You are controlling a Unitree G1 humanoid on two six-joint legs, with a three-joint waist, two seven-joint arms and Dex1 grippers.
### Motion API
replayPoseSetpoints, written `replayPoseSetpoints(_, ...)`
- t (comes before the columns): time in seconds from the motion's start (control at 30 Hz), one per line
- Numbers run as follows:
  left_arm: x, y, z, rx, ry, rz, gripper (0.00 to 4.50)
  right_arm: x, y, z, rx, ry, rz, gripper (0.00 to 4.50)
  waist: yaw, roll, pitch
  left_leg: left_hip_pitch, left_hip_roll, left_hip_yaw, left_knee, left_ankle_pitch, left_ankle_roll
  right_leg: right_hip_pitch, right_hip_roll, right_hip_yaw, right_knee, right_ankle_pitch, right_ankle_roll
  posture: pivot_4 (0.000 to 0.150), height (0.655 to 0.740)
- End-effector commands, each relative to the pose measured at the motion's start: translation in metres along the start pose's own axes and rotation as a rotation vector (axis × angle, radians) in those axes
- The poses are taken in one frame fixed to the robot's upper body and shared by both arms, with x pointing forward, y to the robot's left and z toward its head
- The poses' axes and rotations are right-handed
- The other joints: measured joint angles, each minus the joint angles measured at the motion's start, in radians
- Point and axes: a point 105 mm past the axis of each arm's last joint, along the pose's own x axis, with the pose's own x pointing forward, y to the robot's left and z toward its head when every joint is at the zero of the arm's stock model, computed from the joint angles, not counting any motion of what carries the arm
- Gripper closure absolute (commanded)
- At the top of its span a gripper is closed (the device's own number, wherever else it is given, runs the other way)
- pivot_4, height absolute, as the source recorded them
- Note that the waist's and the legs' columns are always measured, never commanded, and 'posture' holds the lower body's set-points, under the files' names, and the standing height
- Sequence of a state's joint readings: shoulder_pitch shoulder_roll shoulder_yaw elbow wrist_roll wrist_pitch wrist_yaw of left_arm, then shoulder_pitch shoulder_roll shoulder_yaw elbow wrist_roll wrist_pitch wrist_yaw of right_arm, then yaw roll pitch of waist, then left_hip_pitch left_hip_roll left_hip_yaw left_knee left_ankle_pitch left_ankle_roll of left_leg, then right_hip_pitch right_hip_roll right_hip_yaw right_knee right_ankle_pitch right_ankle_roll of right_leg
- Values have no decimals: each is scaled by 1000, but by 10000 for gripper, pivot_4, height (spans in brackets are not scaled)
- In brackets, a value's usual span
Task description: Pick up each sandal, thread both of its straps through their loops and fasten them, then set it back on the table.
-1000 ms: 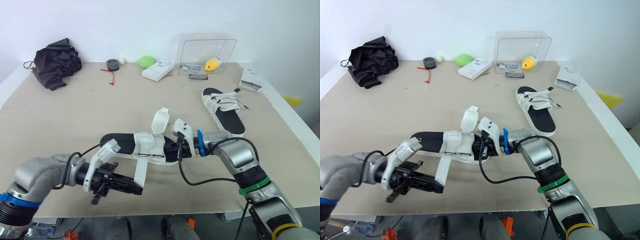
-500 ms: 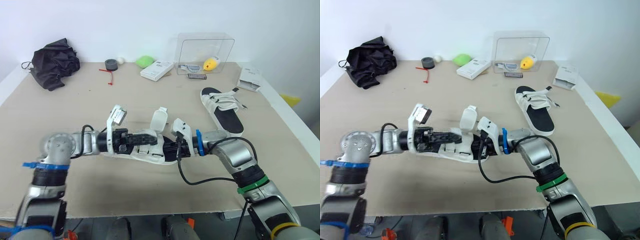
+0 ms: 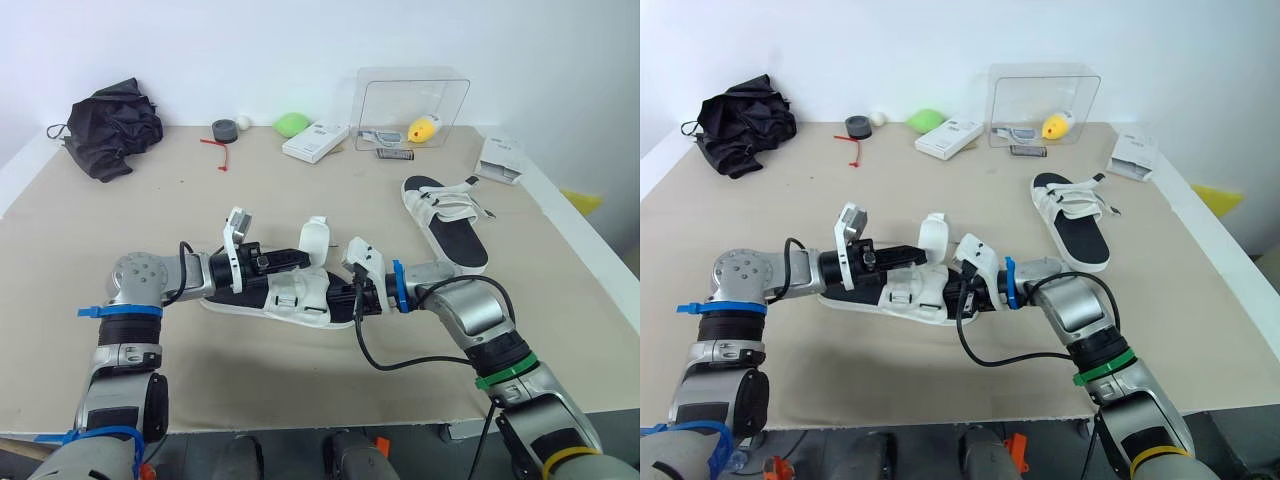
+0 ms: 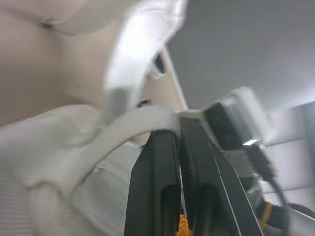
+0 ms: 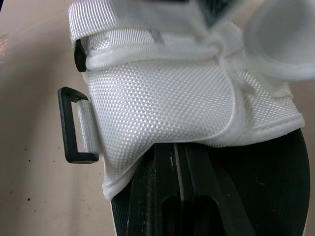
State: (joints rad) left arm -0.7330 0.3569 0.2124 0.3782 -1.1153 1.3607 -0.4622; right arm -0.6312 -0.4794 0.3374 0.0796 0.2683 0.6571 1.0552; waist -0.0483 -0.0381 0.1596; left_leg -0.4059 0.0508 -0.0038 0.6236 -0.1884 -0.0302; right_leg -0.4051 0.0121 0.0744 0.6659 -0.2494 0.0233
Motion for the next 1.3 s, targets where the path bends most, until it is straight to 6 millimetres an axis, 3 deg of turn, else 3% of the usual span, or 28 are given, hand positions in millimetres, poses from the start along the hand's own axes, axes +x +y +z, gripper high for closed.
replayPoseSetpoints(0.03, -3, 18, -4, -10, 14, 103, 44681, -2, -6, -30, 76, 99, -48, 45000, 0, 0, 0, 0, 0, 0, 0, 0, 0, 0, 0, 0, 0, 0, 0, 1500, 7400)
replayPoseSetpoints(0.23, 0, 28, 4, 9, -34, 163, 44681, -2, -6, -30, 74, 103, -48, 45000, 0, 0, 0, 0, 0, 0, 0, 0, 0, 0, 0, 0, 0, 0, 0, 1500, 7400)
replayPoseSetpoints(0.27, 0, 26, 6, 10, -43, 151, 39726, -2, -6, -30, 74, 103, -47, 45000, 0, 0, 0, 0, 0, 0, 0, 0, 0, 0, 0, 0, 0, 0, 0, 1500, 7400)
replayPoseSetpoints(0.33, 2, 20, 7, 20, -44, 126, 36581, -2, -5, -30, 74, 103, -45, 45000, 0, 0, 0, 0, 0, 0, 0, 0, 0, 0, 0, 0, 0, 0, 0, 1500, 7400)
replayPoseSetpoints(0.37, 3, 18, 10, 26, -50, 123, 31678, -2, -5, -30, 74, 102, -45, 45000, 0, 0, 0, 0, 0, 0, 0, 0, 0, 0, 0, 0, 0, 0, 0, 1500, 7400)
replayPoseSetpoints(0.43, 5, 17, 14, 32, -64, 121, 27450, -2, -5, -30, 74, 102, -45, 45000, 0, 0, 0, 0, 0, 0, 0, 0, 0, 0, 0, 0, 0, 0, 0, 1500, 7400)
replayPoseSetpoints(0.47, 5, 16, 17, 30, -76, 123, 21742, -2, -5, -30, 75, 102, -45, 45000, 0, 0, 0, 0, 0, 0, 0, 0, 0, 0, 0, 0, 0, 0, 0, 1500, 7400)
replayPoseSetpoints(0.63, 7, 17, 36, -7, -161, 130, 5864, -1, -5, -30, 75, 101, -44, 45000, 0, 0, 0, 0, -1, 0, 0, 0, 0, 0, 0, 0, 0, 0, 0, 1500, 7400)
replayPoseSetpoints(0.83, 16, 10, 54, -51, -221, 96, 5864, -1, -5, -30, 77, 99, -45, 45000, 0, 0, 0, -1, -1, 0, -1, 0, 0, 0, 0, 0, -1, 0, 1, 1500, 7400)
replayPoseSetpoints(1.13, 41, -12, 59, -148, -155, 21, 5864, -2, -6, -31, 84, 99, -54, 45000, 0, -1, 0, -1, -1, -1, -1, 0, -1, -1, -1, 0, -1, 0, 2, 1500, 7400)
replayPoseSetpoints(1.3, 44, -12, 55, -146, -109, 34, 5864, -2, -5, -32, 89, 98, -60, 45000, -1, -1, 0, -1, -1, -1, -2, 0, -1, -1, -1, 0, -1, 0, 2, 1500, 7400)
